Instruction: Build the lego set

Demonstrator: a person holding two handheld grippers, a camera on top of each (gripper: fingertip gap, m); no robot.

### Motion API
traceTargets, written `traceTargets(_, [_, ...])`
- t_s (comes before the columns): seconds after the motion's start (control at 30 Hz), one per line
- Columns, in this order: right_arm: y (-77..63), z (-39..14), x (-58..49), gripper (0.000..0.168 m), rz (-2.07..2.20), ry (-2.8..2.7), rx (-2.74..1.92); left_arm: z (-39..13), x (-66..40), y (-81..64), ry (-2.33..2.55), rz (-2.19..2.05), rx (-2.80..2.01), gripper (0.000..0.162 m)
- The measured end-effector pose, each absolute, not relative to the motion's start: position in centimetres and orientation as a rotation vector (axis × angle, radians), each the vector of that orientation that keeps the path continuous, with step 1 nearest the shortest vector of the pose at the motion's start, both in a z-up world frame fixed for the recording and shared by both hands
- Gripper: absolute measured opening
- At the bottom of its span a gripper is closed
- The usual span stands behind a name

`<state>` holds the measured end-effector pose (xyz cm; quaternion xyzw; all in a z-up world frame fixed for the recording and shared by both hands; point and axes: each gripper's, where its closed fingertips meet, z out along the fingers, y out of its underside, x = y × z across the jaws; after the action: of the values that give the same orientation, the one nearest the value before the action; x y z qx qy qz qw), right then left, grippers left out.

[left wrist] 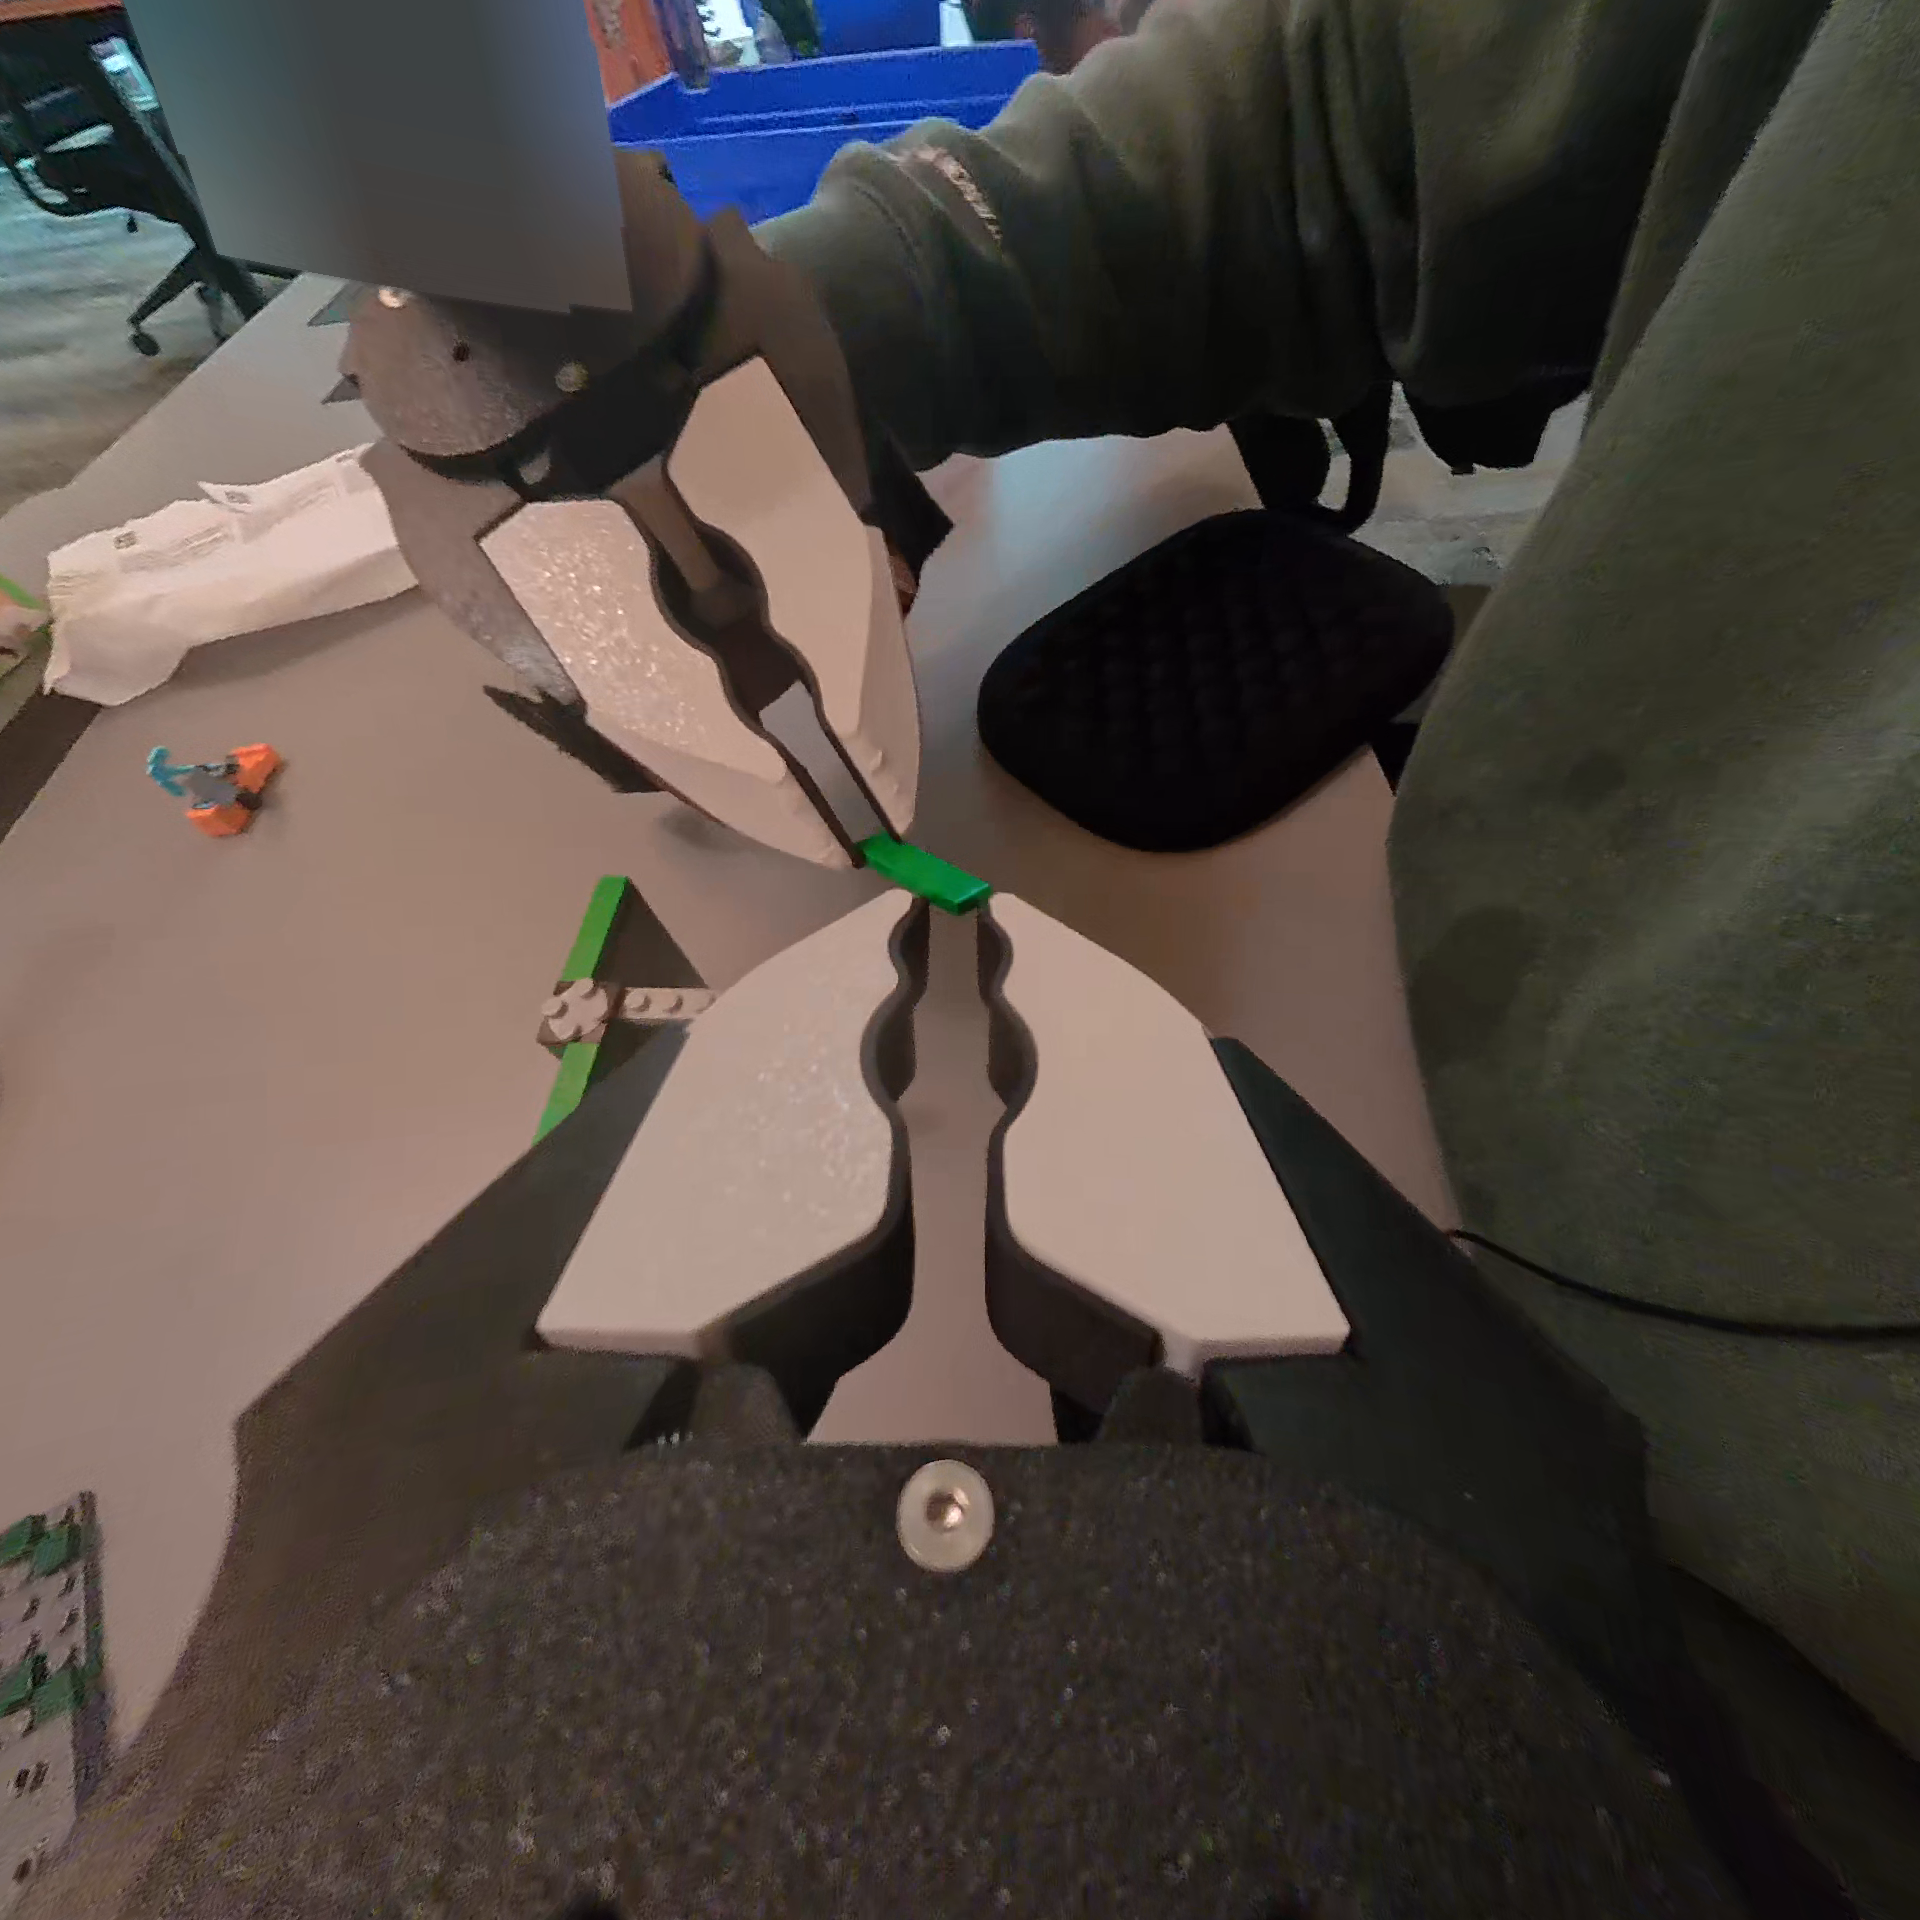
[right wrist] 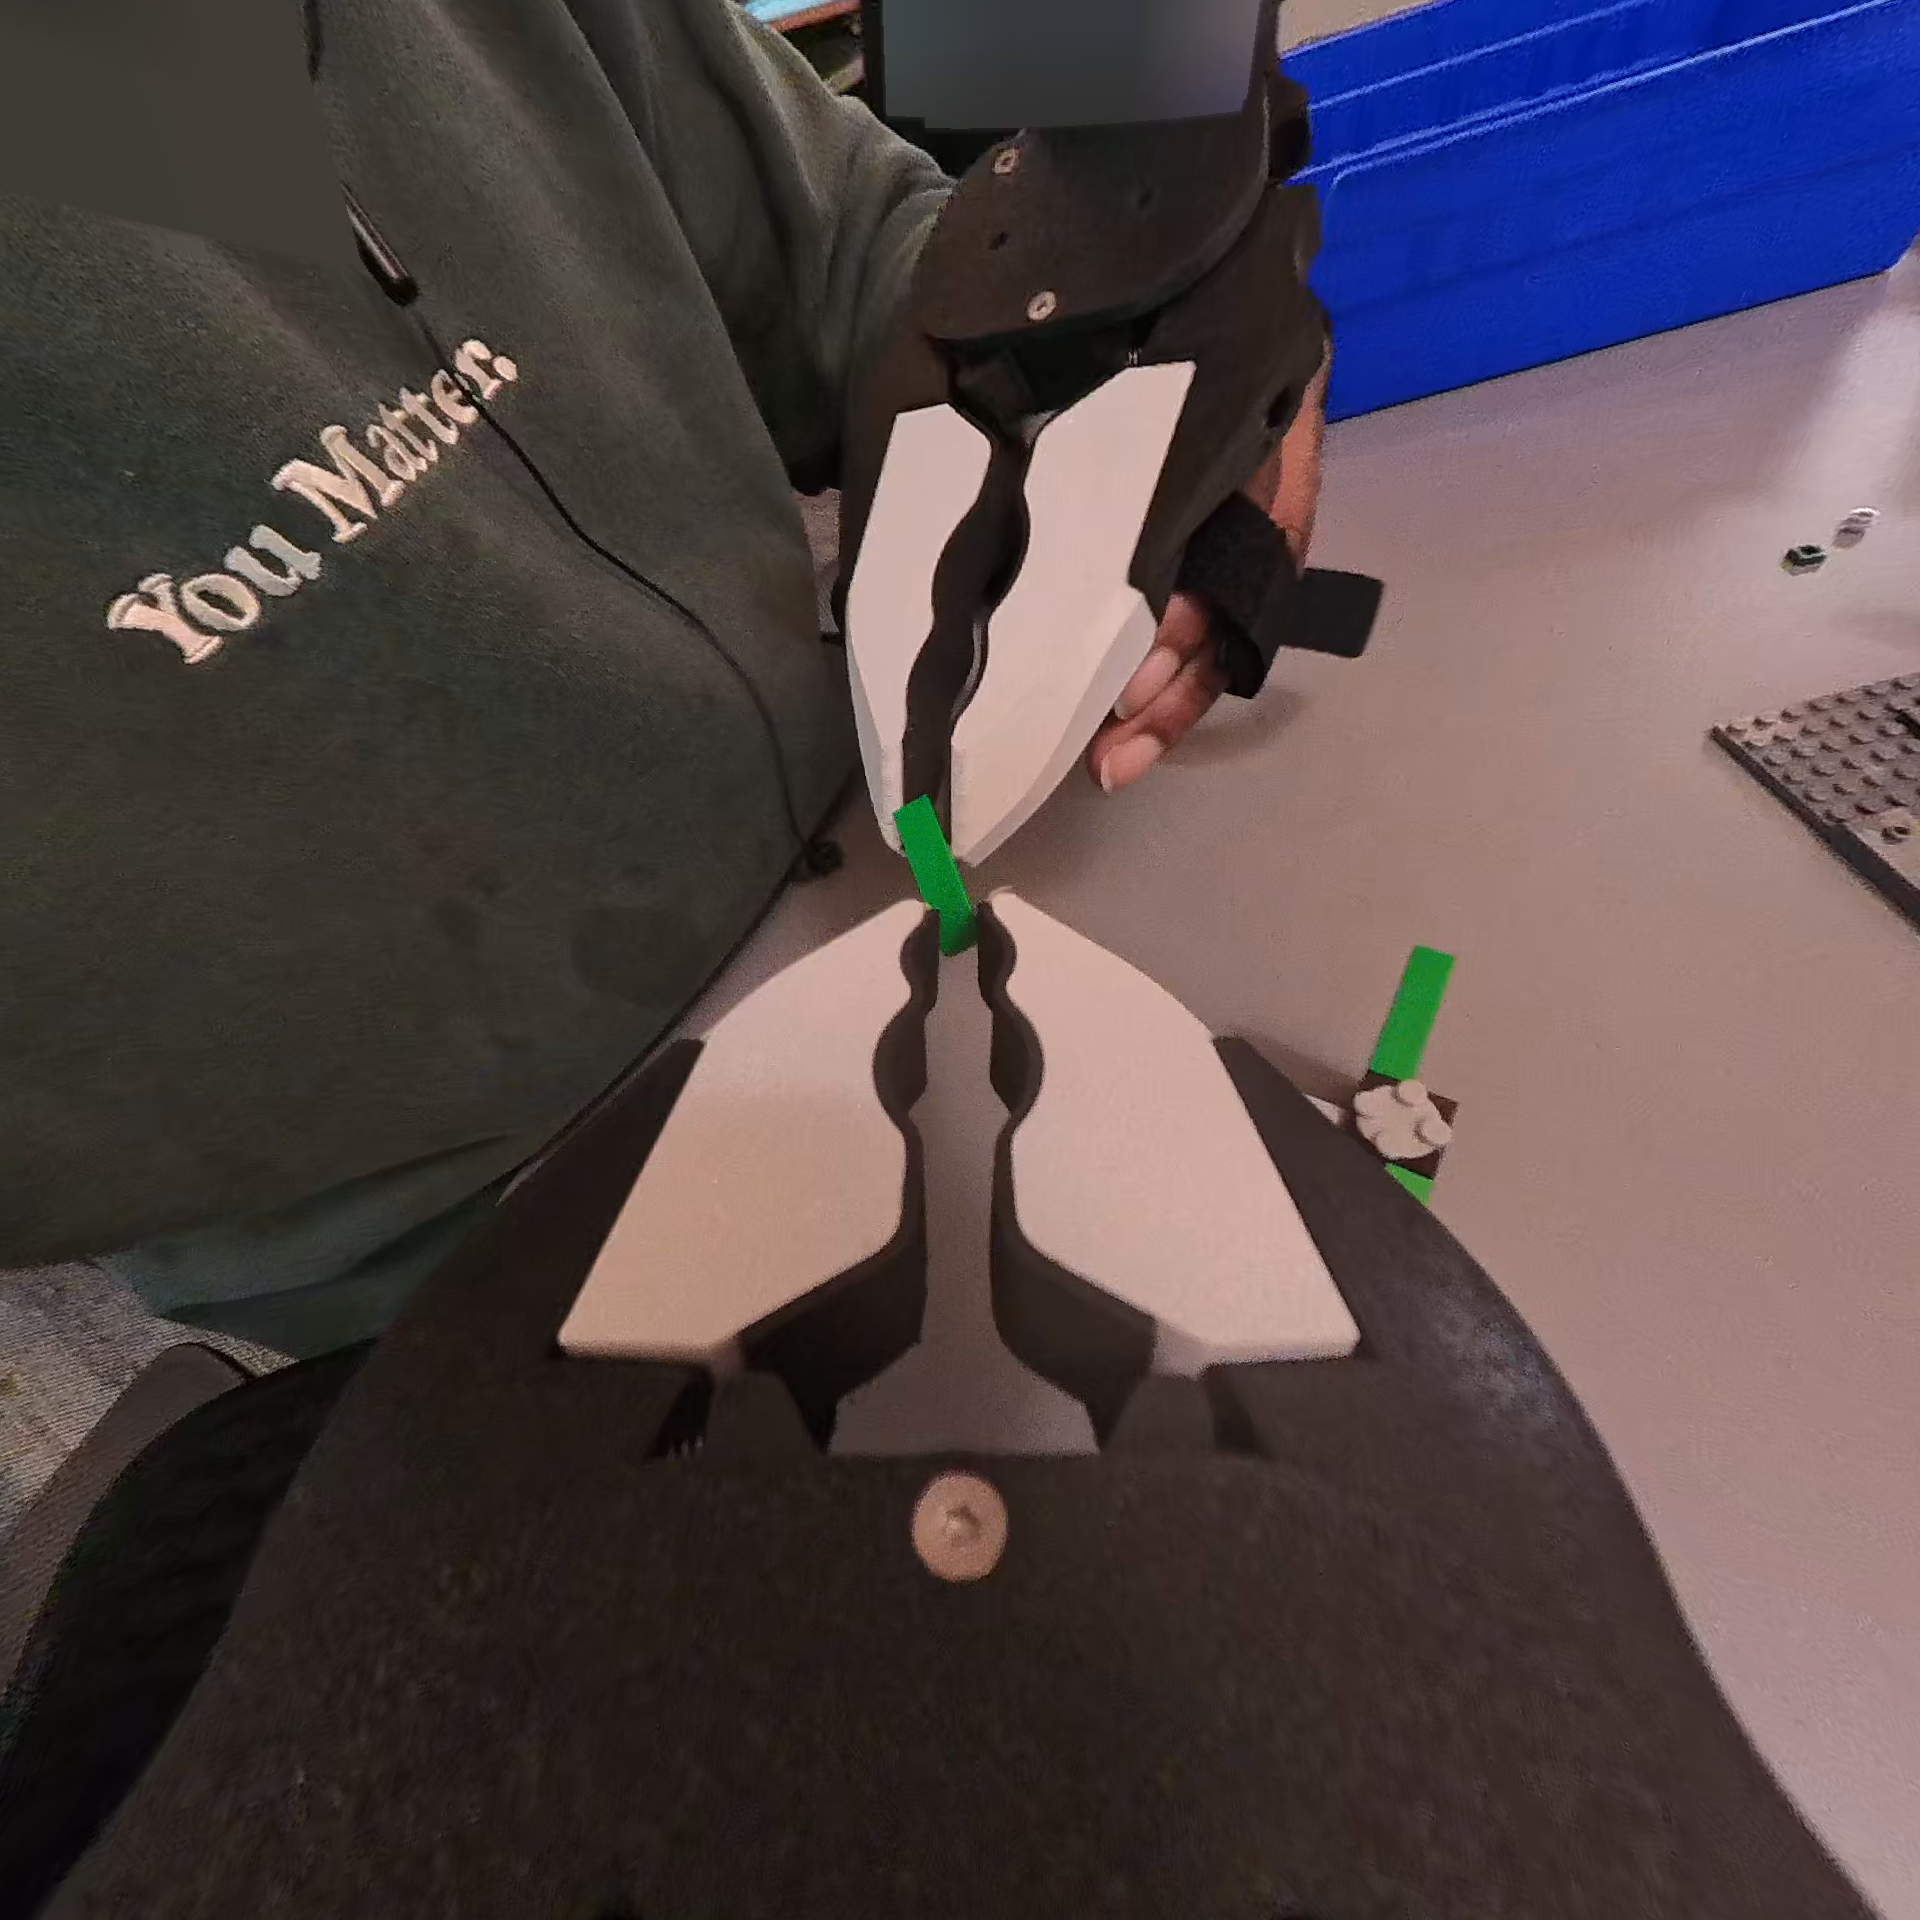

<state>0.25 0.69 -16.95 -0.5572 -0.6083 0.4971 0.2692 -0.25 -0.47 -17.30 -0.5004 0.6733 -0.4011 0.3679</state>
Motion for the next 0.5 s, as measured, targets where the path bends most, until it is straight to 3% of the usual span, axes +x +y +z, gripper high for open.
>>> traceTargets(0.07, [1.2,-17.1,0.1,0.006,1.326,-1.620,-1.514,-17.3,-0.2,0.2,1.678,-1.001,-1.305,0.000])
traceTargets(0.13, [1.7,-17.0,0.1,0.000,1.302,-1.602,-1.521,-17.6,-0.1,0.7,1.644,-0.964,-1.323,0.000])
traceTargets(0.5, [2.3,-19.8,1.4,0.000,0.986,-1.652,-1.667,-21.3,-0.7,1.9,1.689,-0.833,-1.438,0.000])
